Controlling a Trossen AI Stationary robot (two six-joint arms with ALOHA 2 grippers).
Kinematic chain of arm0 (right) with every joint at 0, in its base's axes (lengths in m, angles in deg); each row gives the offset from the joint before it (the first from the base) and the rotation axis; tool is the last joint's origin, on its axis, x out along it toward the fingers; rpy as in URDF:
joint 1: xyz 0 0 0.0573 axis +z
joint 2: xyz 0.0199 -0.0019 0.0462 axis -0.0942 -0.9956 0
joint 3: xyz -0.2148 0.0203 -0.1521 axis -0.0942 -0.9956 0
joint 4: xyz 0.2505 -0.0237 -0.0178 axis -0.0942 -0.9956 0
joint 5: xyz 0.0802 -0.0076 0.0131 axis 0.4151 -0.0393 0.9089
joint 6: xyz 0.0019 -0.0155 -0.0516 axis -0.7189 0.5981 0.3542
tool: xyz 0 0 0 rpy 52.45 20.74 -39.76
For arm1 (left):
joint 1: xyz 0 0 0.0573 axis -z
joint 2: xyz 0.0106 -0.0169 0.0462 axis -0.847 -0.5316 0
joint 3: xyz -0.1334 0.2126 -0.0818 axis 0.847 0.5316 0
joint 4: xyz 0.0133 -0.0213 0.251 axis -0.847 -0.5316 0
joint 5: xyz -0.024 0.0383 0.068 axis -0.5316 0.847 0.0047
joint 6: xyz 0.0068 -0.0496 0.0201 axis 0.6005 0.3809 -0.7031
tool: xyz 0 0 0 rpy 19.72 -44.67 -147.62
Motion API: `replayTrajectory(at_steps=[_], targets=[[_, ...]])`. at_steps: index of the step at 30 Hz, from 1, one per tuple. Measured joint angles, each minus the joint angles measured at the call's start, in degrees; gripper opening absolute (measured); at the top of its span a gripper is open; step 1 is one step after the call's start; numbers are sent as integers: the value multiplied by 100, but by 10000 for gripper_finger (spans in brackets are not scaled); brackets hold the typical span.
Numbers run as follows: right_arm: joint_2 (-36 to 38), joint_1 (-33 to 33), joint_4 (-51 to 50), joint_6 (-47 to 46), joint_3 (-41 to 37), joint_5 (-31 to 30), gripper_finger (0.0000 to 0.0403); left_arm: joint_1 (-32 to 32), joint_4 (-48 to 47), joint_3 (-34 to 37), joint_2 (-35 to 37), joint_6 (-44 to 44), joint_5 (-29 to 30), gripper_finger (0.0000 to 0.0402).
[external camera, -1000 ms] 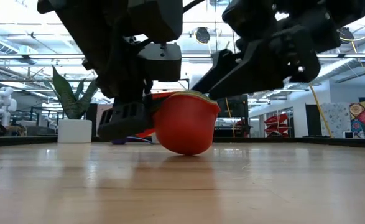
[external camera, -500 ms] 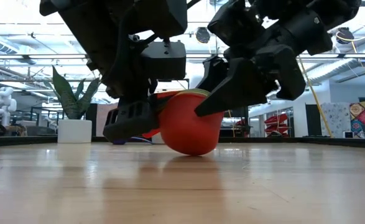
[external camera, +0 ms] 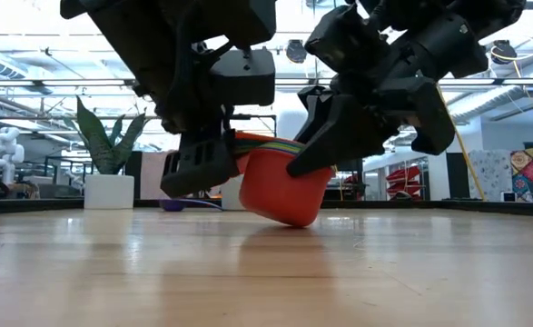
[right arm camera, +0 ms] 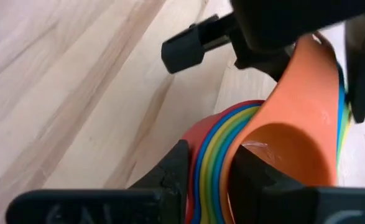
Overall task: Nest measuring cups in basket
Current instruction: Put the nested measuring cups into the gray bin
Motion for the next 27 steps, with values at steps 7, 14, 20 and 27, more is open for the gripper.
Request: replayTrajectory(at_steps=[7, 14, 20, 27], targets=[[7, -2, -175, 35, 0, -123, 58, 8, -340, -232, 42, -353, 6, 140], [204, -7, -576, 91, -15, -318, 57, 118, -1007, -366, 49, -221, 38, 168], [352, -106, -912, 196, -22, -349, 56, 186, -1443, -371, 78, 148, 63, 179], [419, -188, -1285, 269, -1, -94, 56, 184, -1860, -373, 470, 773, 324, 163]])
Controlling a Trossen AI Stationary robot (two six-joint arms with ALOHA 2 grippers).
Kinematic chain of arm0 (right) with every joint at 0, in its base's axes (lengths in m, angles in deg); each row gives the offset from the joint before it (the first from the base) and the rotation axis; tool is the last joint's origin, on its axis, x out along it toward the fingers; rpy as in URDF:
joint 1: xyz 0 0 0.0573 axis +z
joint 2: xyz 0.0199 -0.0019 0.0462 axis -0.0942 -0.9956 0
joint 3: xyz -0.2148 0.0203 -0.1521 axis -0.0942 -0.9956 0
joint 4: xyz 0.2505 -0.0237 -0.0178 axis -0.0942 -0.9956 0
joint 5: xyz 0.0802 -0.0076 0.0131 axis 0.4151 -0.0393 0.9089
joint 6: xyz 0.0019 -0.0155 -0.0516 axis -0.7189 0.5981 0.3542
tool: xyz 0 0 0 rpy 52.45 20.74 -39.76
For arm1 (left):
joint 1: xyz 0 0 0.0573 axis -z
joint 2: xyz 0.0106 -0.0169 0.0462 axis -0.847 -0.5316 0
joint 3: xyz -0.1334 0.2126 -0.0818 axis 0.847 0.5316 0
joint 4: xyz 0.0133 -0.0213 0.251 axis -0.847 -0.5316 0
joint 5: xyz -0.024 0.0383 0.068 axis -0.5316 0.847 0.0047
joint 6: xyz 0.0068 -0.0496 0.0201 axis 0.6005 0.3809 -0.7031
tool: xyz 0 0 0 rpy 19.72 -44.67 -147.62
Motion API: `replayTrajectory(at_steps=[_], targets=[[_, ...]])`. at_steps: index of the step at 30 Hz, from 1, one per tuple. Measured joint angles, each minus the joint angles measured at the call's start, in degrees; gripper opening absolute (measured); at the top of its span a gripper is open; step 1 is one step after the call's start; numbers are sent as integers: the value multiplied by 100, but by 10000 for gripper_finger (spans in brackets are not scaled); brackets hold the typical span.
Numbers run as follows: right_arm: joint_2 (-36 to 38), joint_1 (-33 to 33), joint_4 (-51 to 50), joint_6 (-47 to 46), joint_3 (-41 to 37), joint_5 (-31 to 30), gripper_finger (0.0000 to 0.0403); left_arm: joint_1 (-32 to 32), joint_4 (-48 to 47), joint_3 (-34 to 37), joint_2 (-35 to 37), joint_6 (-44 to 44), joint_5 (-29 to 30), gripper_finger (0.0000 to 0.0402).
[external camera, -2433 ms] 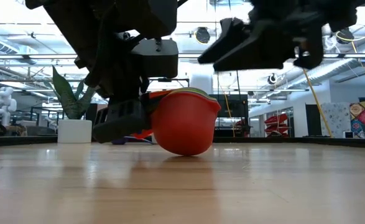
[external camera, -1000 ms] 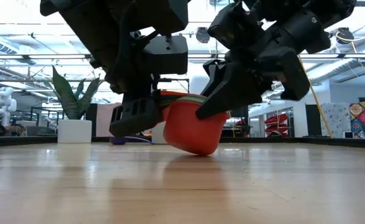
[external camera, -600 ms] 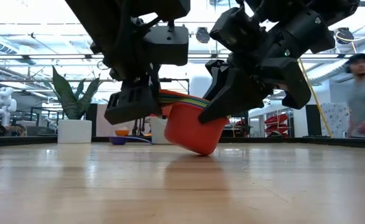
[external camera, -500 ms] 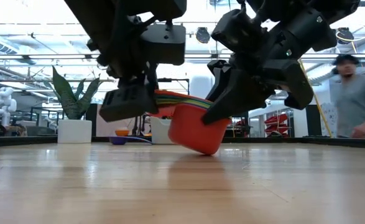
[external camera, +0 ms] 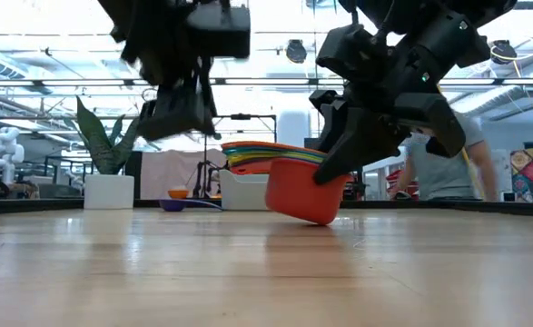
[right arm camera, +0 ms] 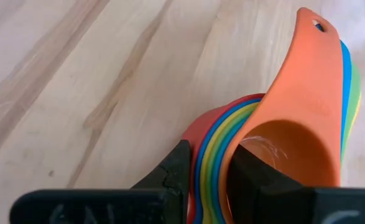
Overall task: Nest measuring cups in basket
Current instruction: Put the nested measuring cups into the gray bin
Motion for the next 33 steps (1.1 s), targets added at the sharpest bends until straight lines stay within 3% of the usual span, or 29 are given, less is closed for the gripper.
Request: replayTrajectory(at_steps=[12, 24, 31, 33], targets=[[-10, 2, -1556, 305, 1013, 322, 56, -128, -64, 0, 1115, 495, 358, 136], [-561, -45, -1533, 361, 1174, 503, 55, -179, 149, 0, 1266, 752, 279, 163], [-629, -48, -1256, 275, 1164, 534, 56, -179, 184, 0, 1266, 766, 268, 153], [-603, -48, -1184, 252, 1154, 587, 78, -179, 182, 0, 1266, 769, 268, 149]])
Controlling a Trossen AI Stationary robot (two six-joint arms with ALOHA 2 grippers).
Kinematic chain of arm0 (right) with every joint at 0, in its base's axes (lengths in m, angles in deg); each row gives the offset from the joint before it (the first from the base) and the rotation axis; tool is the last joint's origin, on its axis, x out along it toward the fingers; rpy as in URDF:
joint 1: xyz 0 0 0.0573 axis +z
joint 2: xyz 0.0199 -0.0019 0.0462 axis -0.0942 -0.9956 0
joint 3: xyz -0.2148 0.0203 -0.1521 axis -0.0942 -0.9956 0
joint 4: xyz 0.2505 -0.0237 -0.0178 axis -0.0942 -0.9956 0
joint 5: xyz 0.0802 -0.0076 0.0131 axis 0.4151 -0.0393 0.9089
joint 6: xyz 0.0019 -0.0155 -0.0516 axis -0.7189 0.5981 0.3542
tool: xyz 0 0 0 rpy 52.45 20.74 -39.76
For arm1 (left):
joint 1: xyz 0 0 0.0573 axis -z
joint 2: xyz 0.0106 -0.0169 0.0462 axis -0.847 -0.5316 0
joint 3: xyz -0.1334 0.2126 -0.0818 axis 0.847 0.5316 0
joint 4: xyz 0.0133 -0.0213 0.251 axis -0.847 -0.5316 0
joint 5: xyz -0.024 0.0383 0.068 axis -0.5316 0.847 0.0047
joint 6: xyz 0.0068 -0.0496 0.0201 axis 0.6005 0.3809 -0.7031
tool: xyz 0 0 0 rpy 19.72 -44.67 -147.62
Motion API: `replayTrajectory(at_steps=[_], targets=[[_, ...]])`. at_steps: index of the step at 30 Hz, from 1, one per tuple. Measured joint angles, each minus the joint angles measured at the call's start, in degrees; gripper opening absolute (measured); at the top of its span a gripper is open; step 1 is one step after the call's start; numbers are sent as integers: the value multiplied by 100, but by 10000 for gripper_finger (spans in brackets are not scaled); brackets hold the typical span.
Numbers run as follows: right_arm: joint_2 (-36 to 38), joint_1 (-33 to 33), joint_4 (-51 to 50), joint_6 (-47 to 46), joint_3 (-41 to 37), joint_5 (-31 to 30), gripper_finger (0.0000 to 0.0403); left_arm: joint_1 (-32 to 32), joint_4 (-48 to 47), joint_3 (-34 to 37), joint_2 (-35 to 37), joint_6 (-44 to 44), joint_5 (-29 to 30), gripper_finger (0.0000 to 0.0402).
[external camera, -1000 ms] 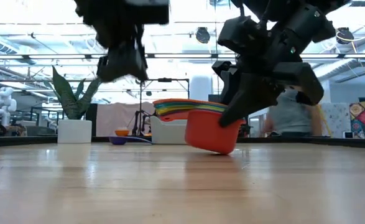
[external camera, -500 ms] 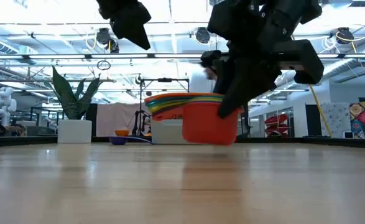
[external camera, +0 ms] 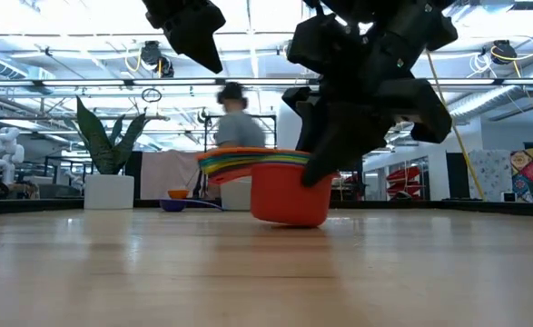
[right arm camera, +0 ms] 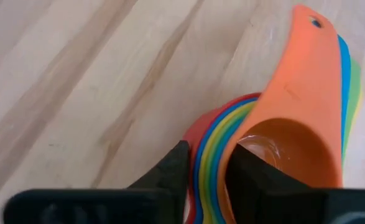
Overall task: Nest measuring cups in basket
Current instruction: Put the nested measuring cups into the gray bin, then stack the dark blue measuring cup on top of the orange measuring cup
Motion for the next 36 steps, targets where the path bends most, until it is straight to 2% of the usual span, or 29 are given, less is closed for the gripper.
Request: replayTrajectory(at_steps=[5, 10, 18, 24, 30, 36], targets=[[1, 7, 28, -54, -12, 91, 165, 0, 0, 0, 0, 10, -17, 142], [-2, 11, 41, -66, -14, 50, 207, 7, 0, 0, 0, 21, -34, 143], [-4, 49, 158, -88, -19, 11, 236, 7, -2, 0, -1, 56, -34, 154], [175, 173, 400, 67, -19, -293, 251, 7, -25, 2, -2, 64, -54, 147], [595, 219, 403, 35, -19, -343, 255, -53, -216, 2, -2, 16, -61, 140], [768, 240, 376, -22, -19, -433, 256, -166, -374, 4, -4, 153, -84, 150]])
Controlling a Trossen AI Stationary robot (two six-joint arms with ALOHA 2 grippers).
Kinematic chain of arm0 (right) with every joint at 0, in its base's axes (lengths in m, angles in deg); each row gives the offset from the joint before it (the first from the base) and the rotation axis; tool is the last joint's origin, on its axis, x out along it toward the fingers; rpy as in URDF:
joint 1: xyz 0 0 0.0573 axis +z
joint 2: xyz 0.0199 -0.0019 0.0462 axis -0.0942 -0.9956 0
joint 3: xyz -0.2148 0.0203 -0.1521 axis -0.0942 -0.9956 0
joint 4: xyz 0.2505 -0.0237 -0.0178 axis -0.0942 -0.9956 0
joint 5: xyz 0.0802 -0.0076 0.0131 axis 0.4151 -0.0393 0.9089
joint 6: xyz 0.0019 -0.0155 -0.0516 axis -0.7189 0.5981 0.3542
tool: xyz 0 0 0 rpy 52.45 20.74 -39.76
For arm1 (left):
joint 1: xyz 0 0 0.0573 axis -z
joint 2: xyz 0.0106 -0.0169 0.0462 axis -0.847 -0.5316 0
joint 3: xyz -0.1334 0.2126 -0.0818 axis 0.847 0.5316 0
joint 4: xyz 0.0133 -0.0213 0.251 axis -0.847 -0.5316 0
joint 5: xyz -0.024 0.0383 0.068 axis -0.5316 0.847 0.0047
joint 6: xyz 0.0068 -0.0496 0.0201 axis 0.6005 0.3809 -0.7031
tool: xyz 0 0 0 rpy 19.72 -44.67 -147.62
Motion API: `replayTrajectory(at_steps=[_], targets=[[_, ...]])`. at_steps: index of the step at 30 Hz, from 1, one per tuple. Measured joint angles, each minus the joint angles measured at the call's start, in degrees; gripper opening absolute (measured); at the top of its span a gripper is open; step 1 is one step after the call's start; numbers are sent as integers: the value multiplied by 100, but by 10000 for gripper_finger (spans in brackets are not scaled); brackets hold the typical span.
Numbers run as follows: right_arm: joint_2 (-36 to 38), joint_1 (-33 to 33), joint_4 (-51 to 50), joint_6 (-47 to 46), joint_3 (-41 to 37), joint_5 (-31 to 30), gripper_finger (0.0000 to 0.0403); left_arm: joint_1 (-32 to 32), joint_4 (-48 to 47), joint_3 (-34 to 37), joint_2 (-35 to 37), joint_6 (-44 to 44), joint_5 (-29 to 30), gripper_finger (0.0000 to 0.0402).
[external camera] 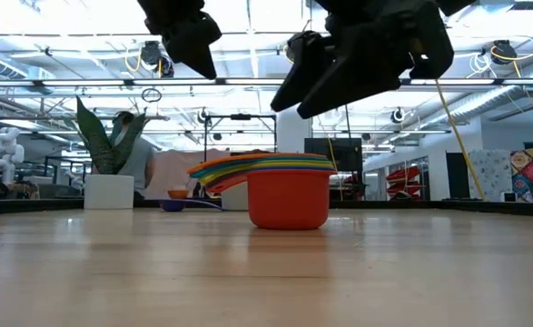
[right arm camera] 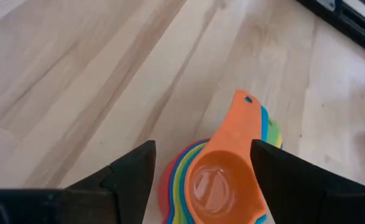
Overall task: Nest measuring cups in basket
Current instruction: Stack the dark blue measuring cup on top of the orange measuring cup
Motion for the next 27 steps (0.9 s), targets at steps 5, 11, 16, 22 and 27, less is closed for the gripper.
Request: replayTrajectory(at_steps=[5, 11, 16, 22, 27], targets=[[64, 48, -106, -6, 2, -455, 256, -216, -528, 83, 0, 192, 19, 152], [445, 148, -514, -256, 2, -725, 256, -868, -1112, 524, -2, 629, -16, 146], [950, 267, -1057, -445, 2, -998, 256, -1262, -1025, 803, -2, -177, -188, 154], [1568, 340, -1626, -857, 7, -1073, 256, -1739, 127, 1141, 621, -1890, -1299, 167], [1993, 419, -2230, -1175, 7, -1379, 256, -2313, 1219, 1797, 1830, -2568, -1898, 163]])
